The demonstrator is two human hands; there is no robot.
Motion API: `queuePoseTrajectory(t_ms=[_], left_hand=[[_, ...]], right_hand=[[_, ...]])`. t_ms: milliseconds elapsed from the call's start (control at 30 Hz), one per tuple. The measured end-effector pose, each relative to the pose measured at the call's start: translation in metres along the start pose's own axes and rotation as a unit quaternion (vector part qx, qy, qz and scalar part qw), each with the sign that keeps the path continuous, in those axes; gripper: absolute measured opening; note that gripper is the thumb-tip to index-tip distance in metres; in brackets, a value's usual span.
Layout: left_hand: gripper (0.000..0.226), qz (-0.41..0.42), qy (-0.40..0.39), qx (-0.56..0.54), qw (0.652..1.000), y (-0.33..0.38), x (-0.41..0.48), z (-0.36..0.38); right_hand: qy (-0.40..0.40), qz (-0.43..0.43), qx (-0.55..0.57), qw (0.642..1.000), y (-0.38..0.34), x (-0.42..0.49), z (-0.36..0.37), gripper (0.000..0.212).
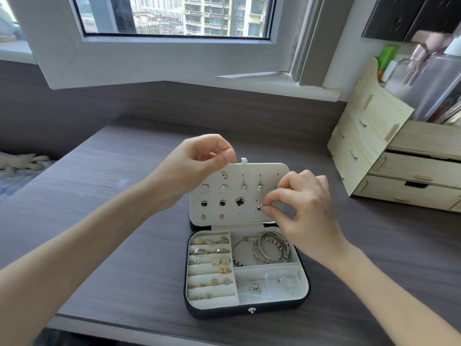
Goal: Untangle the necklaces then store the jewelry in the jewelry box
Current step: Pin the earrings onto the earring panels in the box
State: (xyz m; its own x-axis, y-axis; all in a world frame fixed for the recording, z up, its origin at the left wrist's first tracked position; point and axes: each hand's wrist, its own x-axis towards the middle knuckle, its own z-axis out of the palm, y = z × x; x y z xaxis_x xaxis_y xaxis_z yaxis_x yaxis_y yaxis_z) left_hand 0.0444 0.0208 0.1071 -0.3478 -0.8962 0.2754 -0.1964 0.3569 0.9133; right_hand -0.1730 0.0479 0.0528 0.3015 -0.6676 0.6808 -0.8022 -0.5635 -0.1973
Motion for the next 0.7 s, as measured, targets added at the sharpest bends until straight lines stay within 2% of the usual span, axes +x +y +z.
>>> queuePoseTrajectory(t_ms=[200,367,433,500,600,633,700], left_hand=[[0.017,0.003,0.051,-0.007,0.999,-0.003,0.001,0.003],[0.016,0.004,0.047,-0.012,0.999,0.000,0.000,0.005],[0.016,0.001,0.044,-0.020,0.999,0.002,-0.001,0.006],[0.017,-0.010,0.037,-0.038,0.999,0.004,-0.002,0.005],[0.018,-0.031,-0.014,-0.080,0.996,0.008,-0.004,0.000],[0.018,-0.035,-0.043,-0.085,0.995,0.009,-0.004,-0.003],[0.017,-0.040,-0.112,-0.085,0.989,0.010,-0.004,-0.007]], right_hand=[[0.031,0.001,-0.032,0.999,0.000,-0.003,0.009,0.016],[0.049,0.001,-0.049,0.998,-0.002,-0.001,0.012,0.010],[0.081,0.005,-0.070,0.994,-0.004,0.000,0.011,0.018],[0.103,0.026,-0.092,0.990,-0.007,0.000,0.007,0.039],[0.096,0.072,-0.074,0.990,-0.005,-0.002,0.002,0.069],[0.085,0.082,-0.053,0.992,-0.004,-0.004,0.001,0.072],[0.064,0.083,0.001,0.995,0.001,-0.006,0.000,0.062]])
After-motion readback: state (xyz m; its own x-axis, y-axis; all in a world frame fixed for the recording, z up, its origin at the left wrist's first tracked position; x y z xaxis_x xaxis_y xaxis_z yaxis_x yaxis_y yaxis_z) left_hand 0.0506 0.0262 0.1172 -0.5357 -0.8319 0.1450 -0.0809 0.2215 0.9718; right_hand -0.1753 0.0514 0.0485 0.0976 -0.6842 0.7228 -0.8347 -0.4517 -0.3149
